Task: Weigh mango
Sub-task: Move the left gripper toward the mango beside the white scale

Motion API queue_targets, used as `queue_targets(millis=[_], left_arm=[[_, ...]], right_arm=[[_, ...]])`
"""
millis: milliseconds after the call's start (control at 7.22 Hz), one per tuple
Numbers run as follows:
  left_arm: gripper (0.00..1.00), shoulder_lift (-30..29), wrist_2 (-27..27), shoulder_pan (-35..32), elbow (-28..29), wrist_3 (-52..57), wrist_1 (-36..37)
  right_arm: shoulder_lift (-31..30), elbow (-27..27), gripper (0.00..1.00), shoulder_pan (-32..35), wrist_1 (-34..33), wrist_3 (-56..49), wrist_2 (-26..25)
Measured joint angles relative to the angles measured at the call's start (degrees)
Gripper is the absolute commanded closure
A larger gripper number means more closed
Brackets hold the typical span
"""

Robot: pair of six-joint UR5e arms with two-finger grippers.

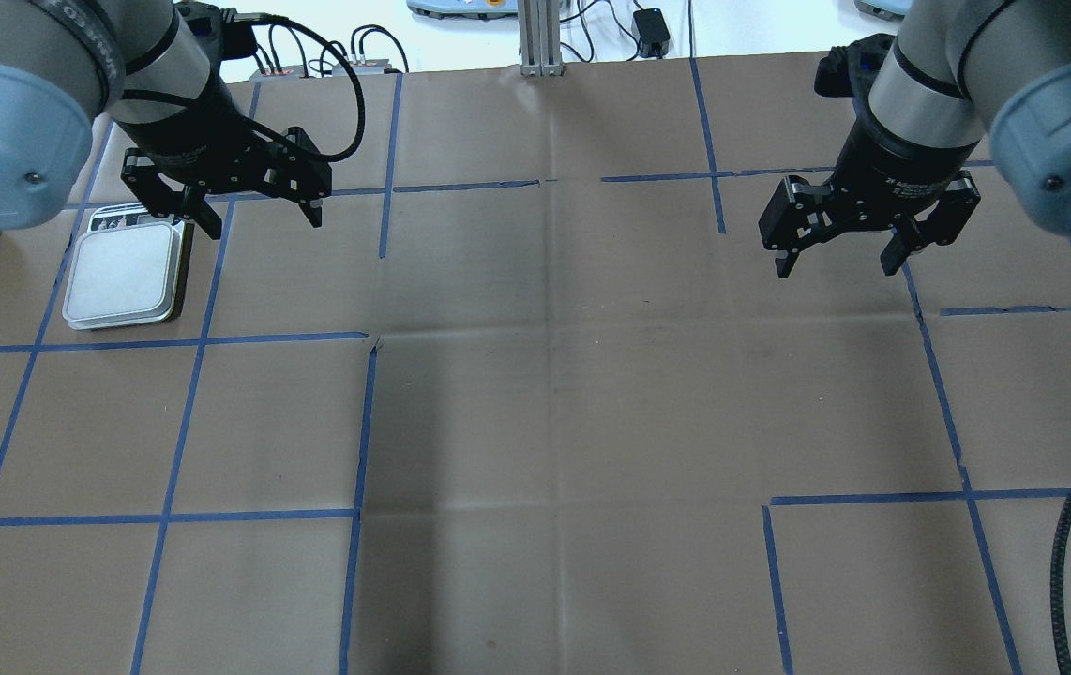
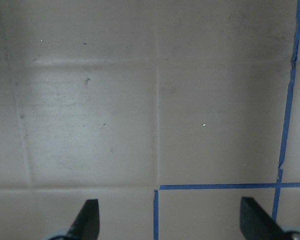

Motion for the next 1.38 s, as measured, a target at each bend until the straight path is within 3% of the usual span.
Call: queue_targets(millis=[831, 1385], left_arm=[[0.0, -0.81, -0.13, 3.35, 1.75, 2.44, -0.02], [0.0, -9.57, -0.81, 23.06, 10.75, 21.77, -0.18]], right_arm=[[0.02, 0.0, 0.0, 0.0, 0.0, 0.0, 0.0], [0.0, 0.0, 0.0, 0.0, 0.0, 0.0, 0.0]])
